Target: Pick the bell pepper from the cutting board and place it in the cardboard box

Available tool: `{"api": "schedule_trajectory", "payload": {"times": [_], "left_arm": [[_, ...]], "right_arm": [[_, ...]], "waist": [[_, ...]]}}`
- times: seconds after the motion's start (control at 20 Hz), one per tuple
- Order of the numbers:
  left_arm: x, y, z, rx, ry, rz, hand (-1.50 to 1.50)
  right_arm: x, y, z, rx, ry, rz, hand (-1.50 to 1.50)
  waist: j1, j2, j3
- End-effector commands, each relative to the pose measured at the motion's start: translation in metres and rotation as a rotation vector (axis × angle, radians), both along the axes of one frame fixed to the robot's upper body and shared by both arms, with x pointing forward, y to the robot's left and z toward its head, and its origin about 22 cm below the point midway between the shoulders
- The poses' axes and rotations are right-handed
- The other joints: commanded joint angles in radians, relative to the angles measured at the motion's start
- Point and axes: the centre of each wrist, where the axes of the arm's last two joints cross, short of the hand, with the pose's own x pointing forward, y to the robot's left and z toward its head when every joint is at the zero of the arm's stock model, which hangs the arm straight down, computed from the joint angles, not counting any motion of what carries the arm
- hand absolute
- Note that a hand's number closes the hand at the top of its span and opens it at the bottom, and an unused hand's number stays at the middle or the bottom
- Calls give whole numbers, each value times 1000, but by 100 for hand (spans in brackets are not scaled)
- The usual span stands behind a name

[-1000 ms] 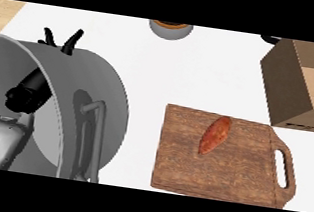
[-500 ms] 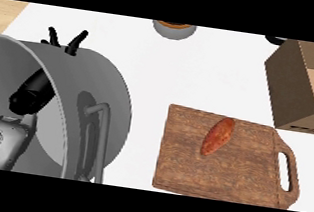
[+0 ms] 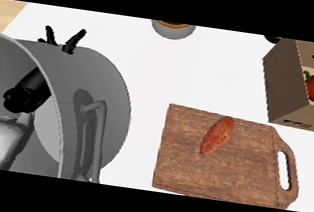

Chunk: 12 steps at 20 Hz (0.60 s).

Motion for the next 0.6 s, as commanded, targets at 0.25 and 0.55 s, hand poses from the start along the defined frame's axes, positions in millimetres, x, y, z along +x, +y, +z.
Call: {"api": "schedule_trajectory", "payload": {"times": [0.25,0.55], "left_arm": [[-1,-4,0,-40,-18,-5,0],[-2,-8,6,-39,-35,-9,0]], "right_arm": [[5,-1,-29,739,247,-22,-150],[0,-23,-4,907,274,-126,-150]], "waist": [[-6,8,-4],[2,12,-1]]}}
